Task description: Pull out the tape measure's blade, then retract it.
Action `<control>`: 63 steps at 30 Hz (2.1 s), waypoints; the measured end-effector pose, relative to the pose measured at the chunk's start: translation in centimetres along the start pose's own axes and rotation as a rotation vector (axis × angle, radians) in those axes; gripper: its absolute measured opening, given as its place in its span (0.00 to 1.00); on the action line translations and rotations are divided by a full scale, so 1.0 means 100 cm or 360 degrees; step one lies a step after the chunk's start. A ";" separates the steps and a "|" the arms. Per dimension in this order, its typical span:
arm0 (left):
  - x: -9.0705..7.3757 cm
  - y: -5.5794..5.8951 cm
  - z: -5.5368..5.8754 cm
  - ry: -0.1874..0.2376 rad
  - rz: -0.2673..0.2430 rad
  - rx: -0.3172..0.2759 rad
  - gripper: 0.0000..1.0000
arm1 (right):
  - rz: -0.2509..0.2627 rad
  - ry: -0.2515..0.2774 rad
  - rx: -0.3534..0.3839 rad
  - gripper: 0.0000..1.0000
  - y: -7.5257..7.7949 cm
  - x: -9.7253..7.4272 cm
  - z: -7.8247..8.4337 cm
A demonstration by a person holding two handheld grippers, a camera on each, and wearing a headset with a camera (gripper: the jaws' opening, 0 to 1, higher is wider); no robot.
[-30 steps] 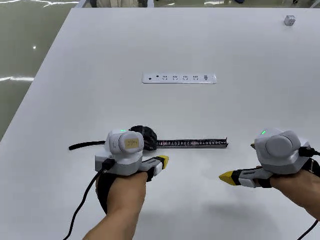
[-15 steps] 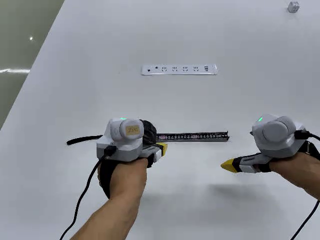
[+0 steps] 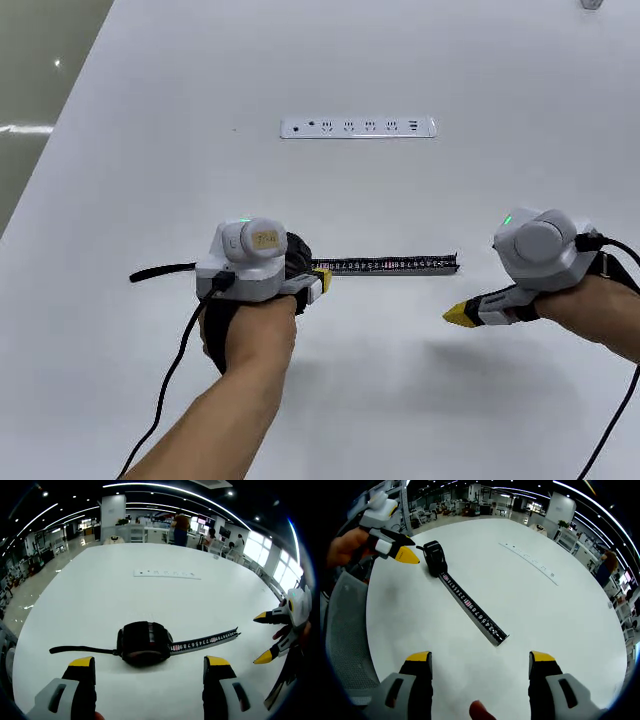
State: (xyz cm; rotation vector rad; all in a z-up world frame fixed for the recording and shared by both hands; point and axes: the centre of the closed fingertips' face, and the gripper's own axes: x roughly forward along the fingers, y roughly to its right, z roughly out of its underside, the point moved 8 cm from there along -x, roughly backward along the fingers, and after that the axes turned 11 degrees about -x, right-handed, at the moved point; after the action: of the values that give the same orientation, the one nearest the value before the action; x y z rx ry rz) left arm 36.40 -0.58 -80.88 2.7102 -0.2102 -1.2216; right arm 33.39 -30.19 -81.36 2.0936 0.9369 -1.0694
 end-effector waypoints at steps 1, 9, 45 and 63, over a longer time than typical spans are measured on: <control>0.001 0.000 0.000 -0.0003 -0.0001 -0.0002 0.86 | -0.0003 -0.0003 -0.0002 0.81 0.001 0.001 0.000; 0.012 -0.002 0.000 -0.0016 -0.0021 -0.0031 0.86 | -0.0042 -0.0045 -0.0065 0.78 0.010 0.010 0.006; 0.042 -0.003 -0.011 -0.0066 -0.0042 -0.0109 0.80 | -0.0245 -0.0097 -0.0511 0.55 0.037 0.044 0.009; 0.048 -0.006 -0.015 -0.0077 -0.0040 -0.0116 0.76 | -0.0335 -0.0100 -0.0693 0.40 0.042 0.053 0.002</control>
State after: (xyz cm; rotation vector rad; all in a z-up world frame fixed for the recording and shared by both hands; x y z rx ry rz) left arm 40.68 -0.80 -83.56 2.6315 -0.1349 -1.2770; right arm 38.87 -31.08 -85.14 1.6251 1.2524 -0.9252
